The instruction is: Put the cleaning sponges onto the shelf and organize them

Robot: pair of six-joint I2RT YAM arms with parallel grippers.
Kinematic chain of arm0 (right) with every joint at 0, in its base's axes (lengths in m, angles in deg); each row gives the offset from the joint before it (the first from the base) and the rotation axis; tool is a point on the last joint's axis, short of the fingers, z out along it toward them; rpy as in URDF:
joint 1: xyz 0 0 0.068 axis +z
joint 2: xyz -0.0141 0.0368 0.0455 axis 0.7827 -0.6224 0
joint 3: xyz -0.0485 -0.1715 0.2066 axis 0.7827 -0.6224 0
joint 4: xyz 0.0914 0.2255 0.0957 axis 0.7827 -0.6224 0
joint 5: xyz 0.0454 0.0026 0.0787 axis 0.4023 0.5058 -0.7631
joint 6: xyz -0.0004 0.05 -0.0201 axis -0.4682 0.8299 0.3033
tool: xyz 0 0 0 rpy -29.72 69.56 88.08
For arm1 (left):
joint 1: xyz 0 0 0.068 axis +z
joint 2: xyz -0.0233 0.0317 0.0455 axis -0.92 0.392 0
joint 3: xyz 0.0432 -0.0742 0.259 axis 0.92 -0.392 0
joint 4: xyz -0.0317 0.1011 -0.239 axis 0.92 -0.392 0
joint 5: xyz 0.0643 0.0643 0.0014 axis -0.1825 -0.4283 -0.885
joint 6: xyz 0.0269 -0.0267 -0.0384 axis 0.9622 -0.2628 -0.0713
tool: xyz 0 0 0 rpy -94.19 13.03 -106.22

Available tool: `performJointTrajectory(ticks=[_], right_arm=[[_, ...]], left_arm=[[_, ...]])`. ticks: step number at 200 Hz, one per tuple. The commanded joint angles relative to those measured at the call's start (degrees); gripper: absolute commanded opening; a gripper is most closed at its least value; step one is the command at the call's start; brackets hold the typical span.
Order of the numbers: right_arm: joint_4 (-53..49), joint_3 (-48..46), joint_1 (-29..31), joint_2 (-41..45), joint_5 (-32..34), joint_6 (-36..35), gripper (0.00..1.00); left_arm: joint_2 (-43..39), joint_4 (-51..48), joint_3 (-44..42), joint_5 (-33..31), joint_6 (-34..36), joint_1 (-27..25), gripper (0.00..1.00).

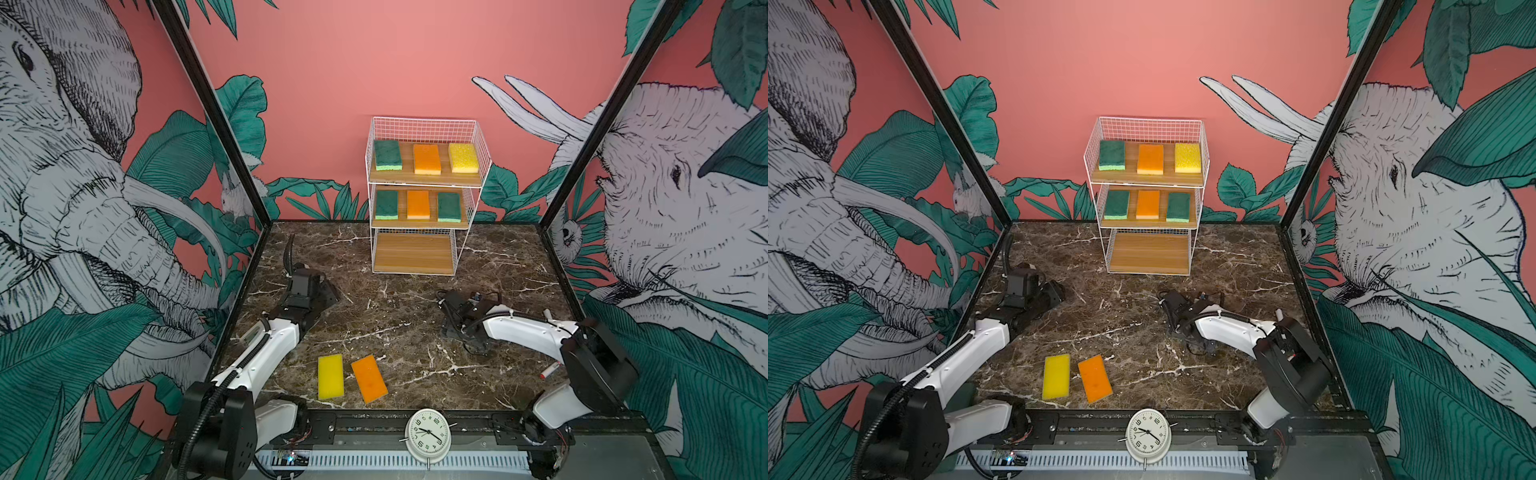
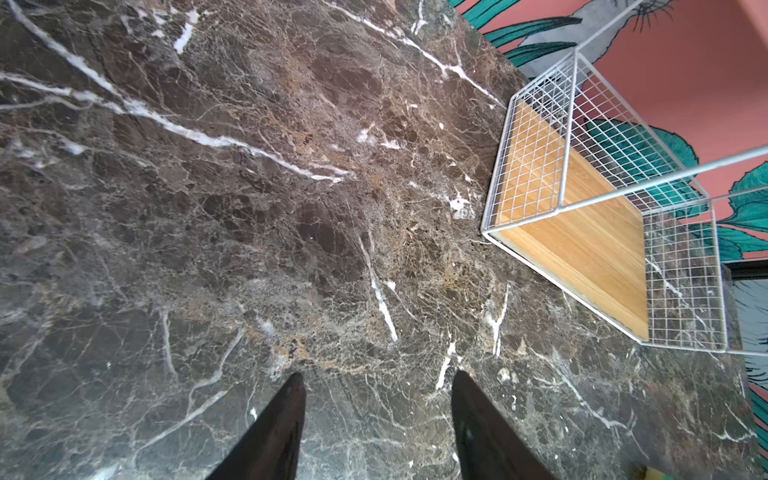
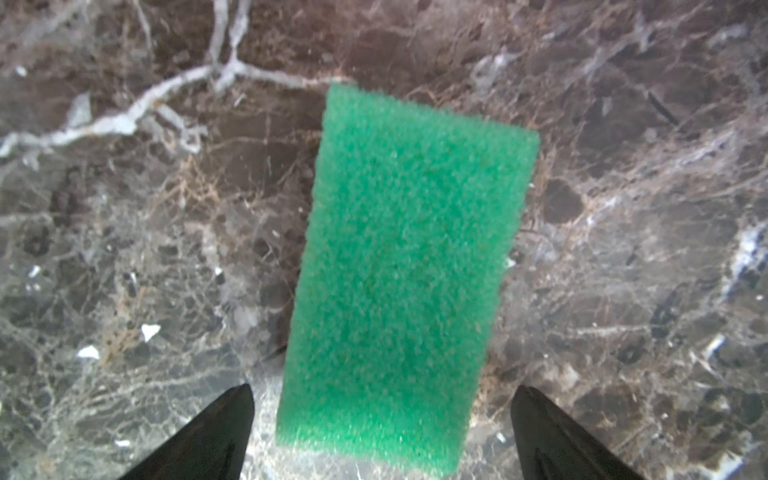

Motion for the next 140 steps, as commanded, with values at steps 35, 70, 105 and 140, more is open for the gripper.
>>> performJointTrajectory(ticks=[35,70,105,140], right_arm=[[3.5,-2.0,-1.6,-1.5,-1.3,1.3,0.99],[3.4,-1.4,-1.5,-4.0,-3.2,0.4,0.92],[2.7,-2.6,-1.5,-3.3,-3.2,-0.1,0.82],[0.5,-4.2,-1.4,0.6,-1.4,-2.3,0.73]], left_arm=[[0.0,-0.8,1.5,0.0,0.4,0.4,0.58],[-0.1,-0.8,1.7,0.0,0.3,0.4,0.58],[-0.5,-1.0,1.3,-0.6,0.4,0.3,0.58],[-1.0,-1.2,1.2,-0.8,0.4,0.3,0.58]])
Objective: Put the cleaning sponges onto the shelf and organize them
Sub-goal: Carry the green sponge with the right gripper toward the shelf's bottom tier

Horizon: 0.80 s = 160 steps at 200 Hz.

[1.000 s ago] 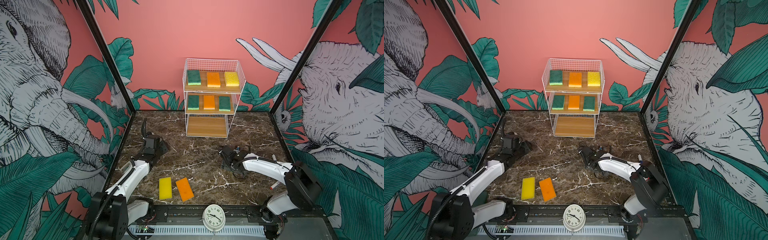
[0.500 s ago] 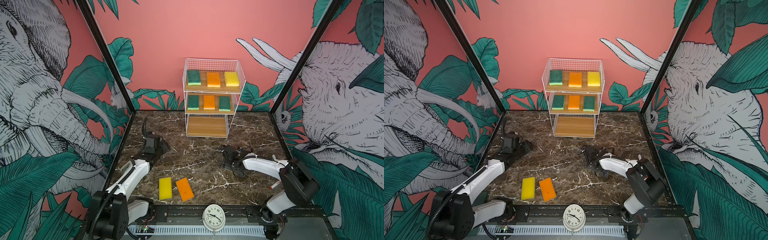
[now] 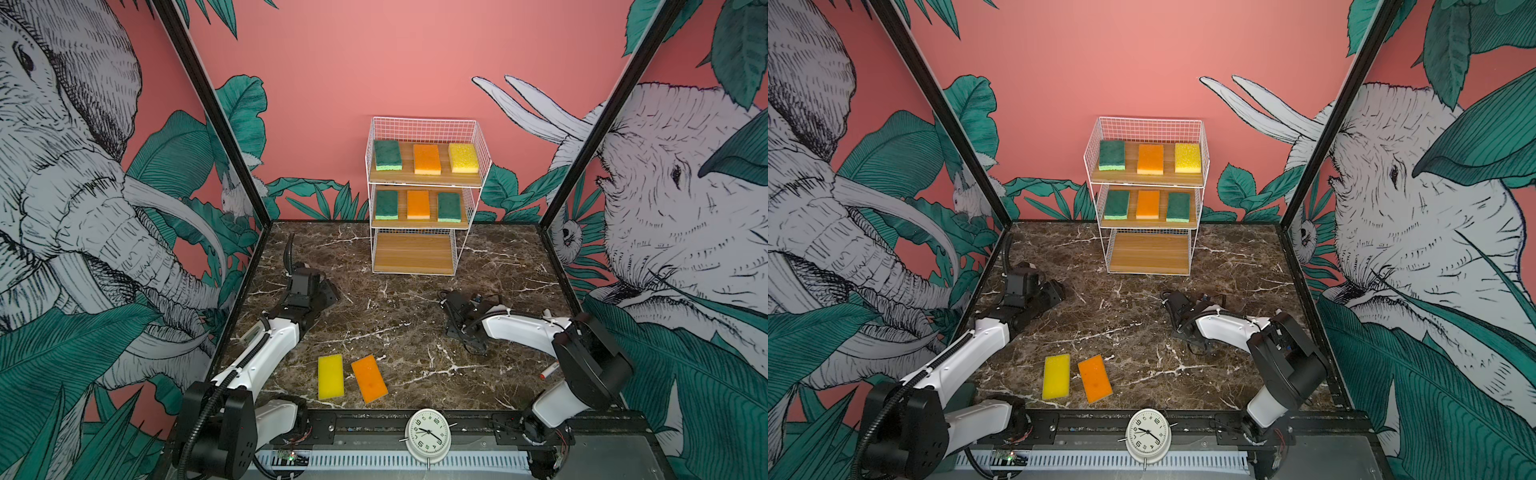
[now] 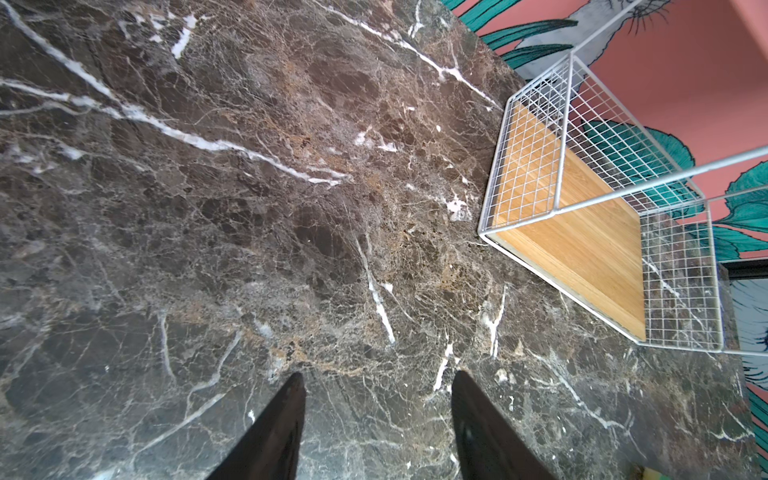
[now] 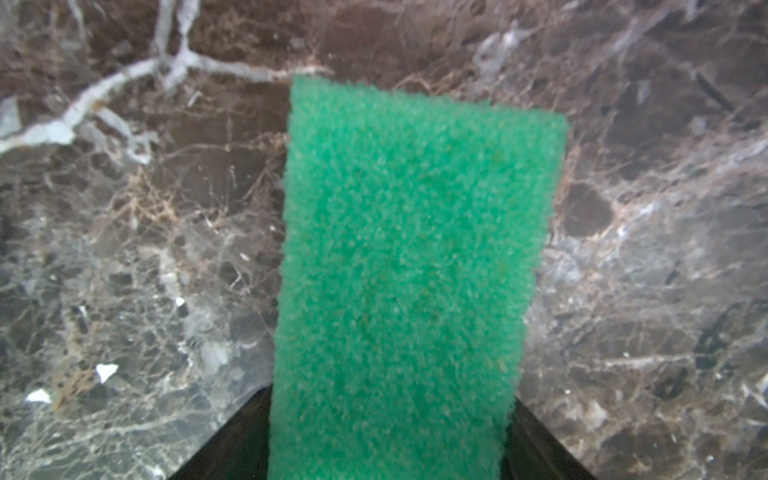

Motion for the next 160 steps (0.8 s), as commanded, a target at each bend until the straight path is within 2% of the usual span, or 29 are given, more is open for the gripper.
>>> performJointTrajectory(ticks=[1,72,119,160], right_arm=[[-2.8,-2.1,0.1,2.1,0.3,-1.4,0.73],[-2.2,-1.2,0.5,4.9,-3.0,-21.3,0.66],[5.0,2.7,0.6,6.2,-2.2,-28.5,0.64],[9.1,10.3,0.5,-0.4,-0.9,-32.8,0.62]], left_arm=[[-1.1,-1.1,0.7,-0.9,0.3,0.3,0.58],[-3.0,-1.8,0.4,-1.1,0.2,0.4,0.57],[-3.8,-1.9,-0.3,-2.2,0.4,0.3,0.58],[-3.4,-1.2,-0.5,-2.7,1.1,0.3,0.58]])
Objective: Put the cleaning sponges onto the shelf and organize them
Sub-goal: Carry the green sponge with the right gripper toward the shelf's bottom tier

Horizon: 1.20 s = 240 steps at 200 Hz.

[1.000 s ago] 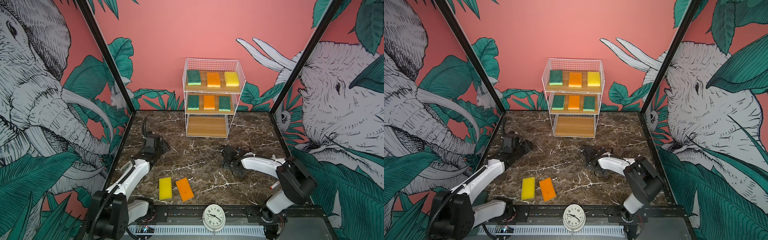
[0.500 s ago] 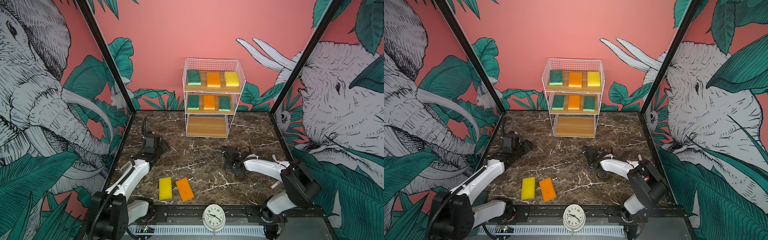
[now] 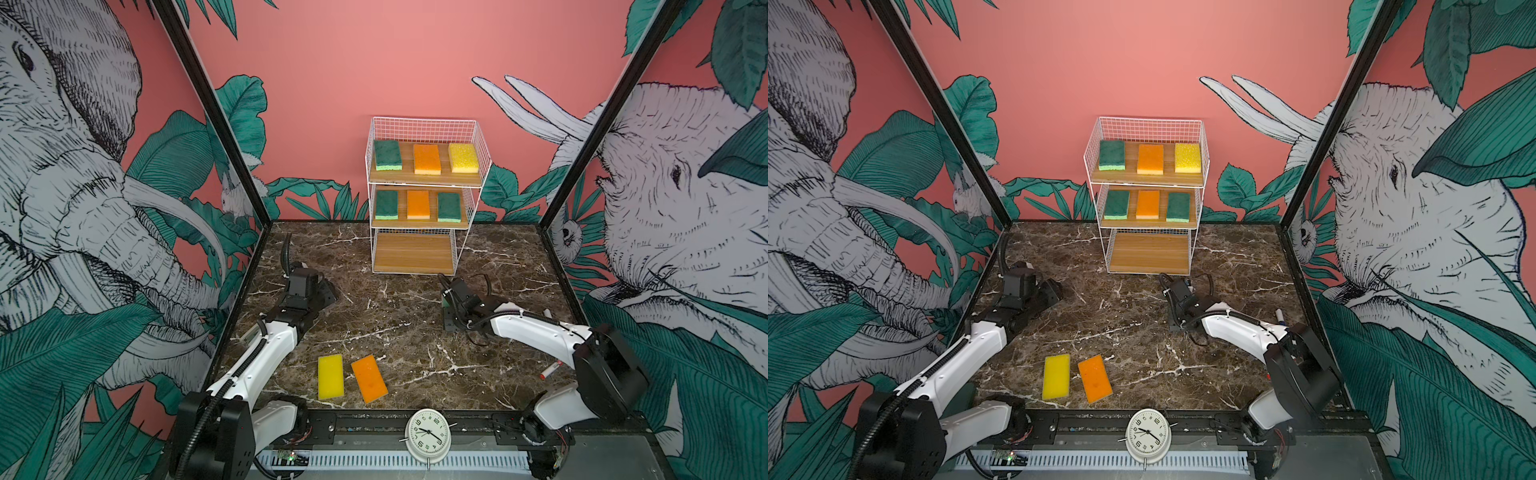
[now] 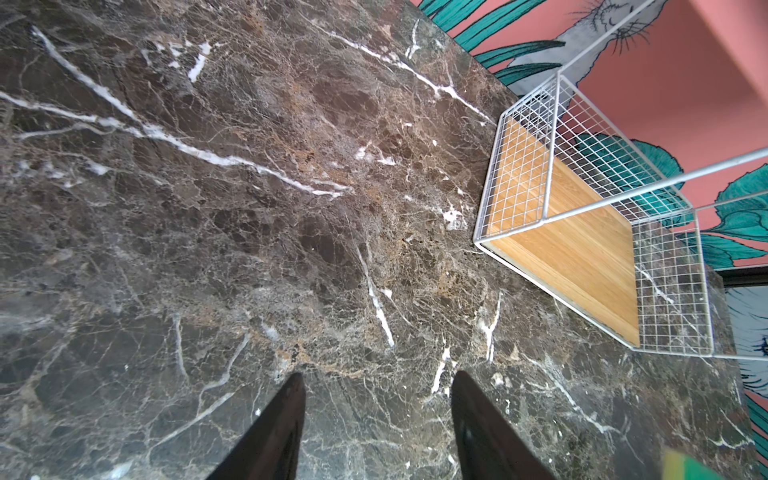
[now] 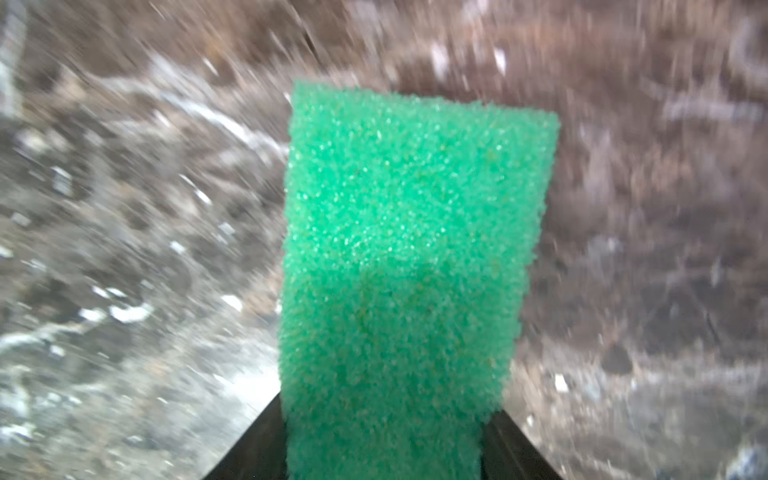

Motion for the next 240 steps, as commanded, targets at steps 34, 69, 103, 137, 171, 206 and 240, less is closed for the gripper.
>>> performJointTrajectory(ticks=[34,69,103,137,171,206,240], right_arm=[[7.9,9.6,0.1,-10.4,1.6,-7.0,0.61],[7.6,14.5,-0.7,-15.5,0.2,-8.4,0.61],[6.7,18.4,-1.7,-18.7,0.9,-9.3,0.61],[7.3,20.3,-3.4,-20.5,0.6,-9.2,0.61],[6.2,22.9,-5.0,-22.9,0.0,-9.0,0.61],[5.7,25.7,-6.0,-24.5,0.6,-9.9,0.61],[5.9,27.0,-7.2,-24.9,1.1,-10.5,0.61]], left_arm=[[0.0,0.7,-0.8,-2.1,1.3,0.3,0.58],[0.7,2.5,-1.4,-2.3,1.4,0.4,0.58],[1.4,3.9,-1.5,-2.4,1.9,0.3,0.58],[1.9,4.2,-1.2,-3.3,3.0,0.4,0.58],[1.8,5.2,-1.5,-3.4,3.0,0.4,0.58],[1.5,5.7,-2.1,-4.1,3.1,0.4,0.58],[1.4,5.8,-2.1,-4.5,3.7,0.4,0.58]])
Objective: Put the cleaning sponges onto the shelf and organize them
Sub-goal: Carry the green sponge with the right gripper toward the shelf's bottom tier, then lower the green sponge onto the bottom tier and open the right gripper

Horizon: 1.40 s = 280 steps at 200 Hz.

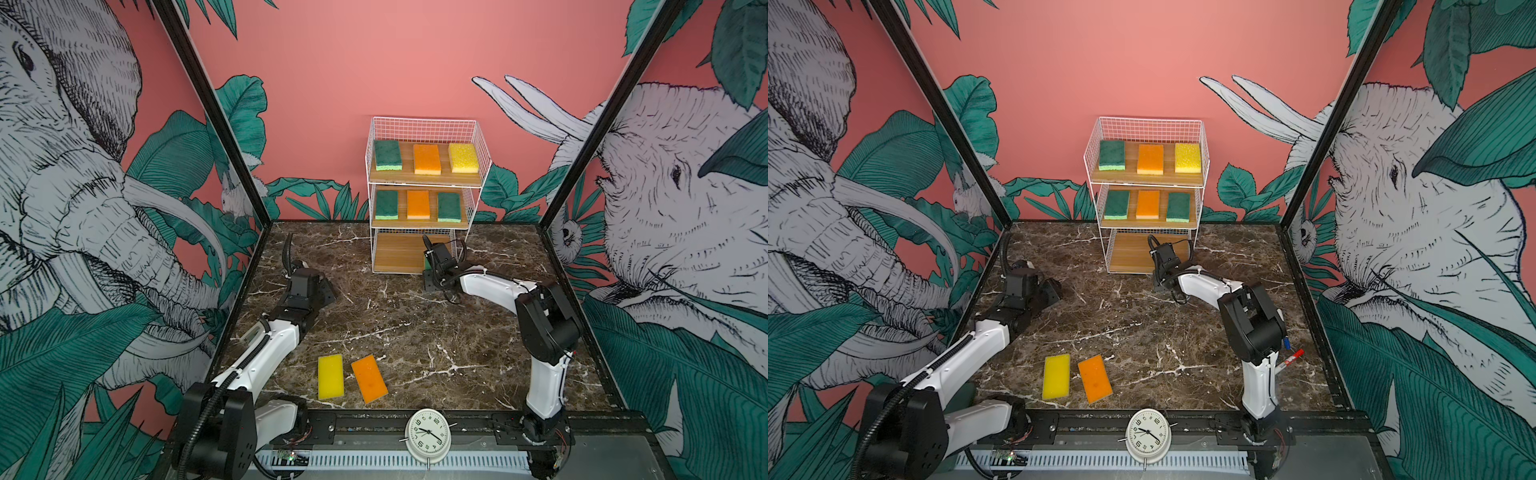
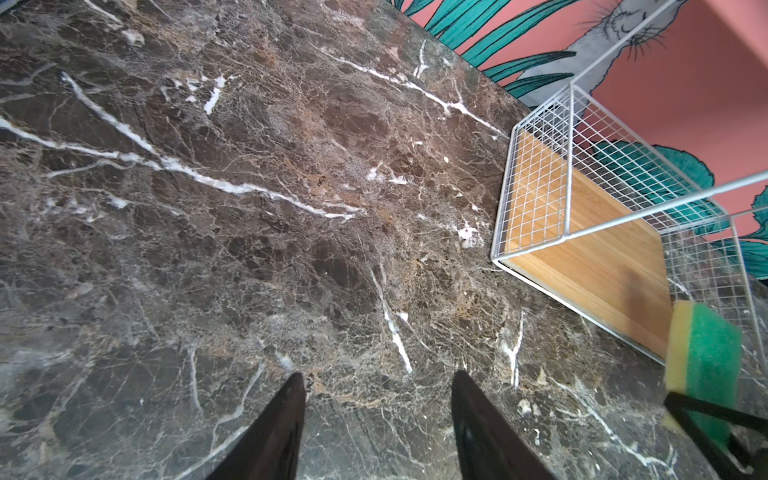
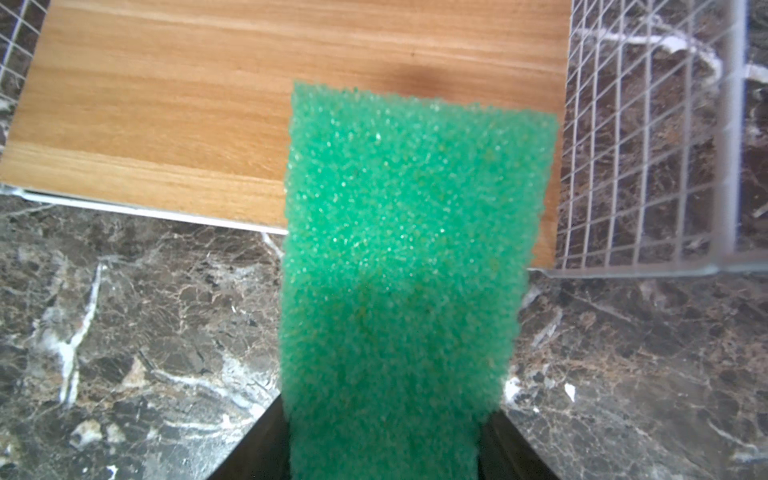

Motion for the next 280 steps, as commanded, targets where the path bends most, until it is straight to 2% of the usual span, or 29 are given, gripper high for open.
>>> performJointTrajectory(ticks=[1,109,235,280], right_arm=[[0.0,1.8,-0.7,-0.6,1.2,-1.4,0.61],[2.4,4.2,-1.9,-4.4,6.4,-4.0,0.61],[7.9,7.9,-4.8,-9.5,4.2,-5.2,0.61],[8.6,9.8,-4.8,-11.3,5.5,-6.6,0.61]], left_arm=[[-0.7,1.2,-0.9,-1.3,0.7,0.4,0.58],[0.5,2.2,0.3,-0.9,1.7,0.4,0.57],[2.3,1.0,3.4,-0.5,3.0,0.4,0.57],[2.5,1.4,3.2,-0.6,3.0,0.4,0.56]])
